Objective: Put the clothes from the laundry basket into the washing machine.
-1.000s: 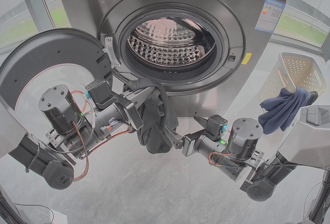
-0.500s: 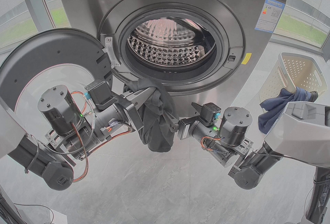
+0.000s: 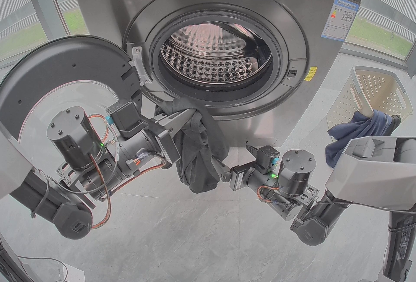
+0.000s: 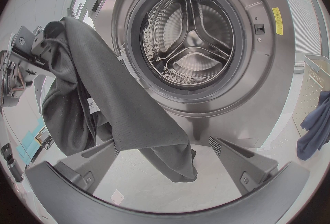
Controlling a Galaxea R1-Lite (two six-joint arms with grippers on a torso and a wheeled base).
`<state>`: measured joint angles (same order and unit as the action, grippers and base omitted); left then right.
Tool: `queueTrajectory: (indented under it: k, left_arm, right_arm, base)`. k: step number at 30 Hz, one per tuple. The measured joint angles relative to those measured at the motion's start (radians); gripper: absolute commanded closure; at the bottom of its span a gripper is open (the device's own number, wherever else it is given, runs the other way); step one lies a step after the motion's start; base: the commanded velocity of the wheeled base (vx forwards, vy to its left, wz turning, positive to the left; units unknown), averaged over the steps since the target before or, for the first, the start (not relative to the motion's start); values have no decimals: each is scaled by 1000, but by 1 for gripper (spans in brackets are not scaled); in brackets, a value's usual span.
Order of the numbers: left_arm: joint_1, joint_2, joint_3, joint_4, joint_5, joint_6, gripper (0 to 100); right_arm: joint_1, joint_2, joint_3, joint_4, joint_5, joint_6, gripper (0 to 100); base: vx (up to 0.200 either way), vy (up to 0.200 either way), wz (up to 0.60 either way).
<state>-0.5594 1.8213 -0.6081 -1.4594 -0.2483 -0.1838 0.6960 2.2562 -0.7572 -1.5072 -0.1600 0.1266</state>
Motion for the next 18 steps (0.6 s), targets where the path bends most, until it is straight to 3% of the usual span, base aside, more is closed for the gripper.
queueTrajectory:
  k: [18]
  left_arm:
    - [0,3,8,-3,0,1,100]
  right_arm:
    - [16,2,-63,10,21,-13,0]
  base:
    - [0,0,0]
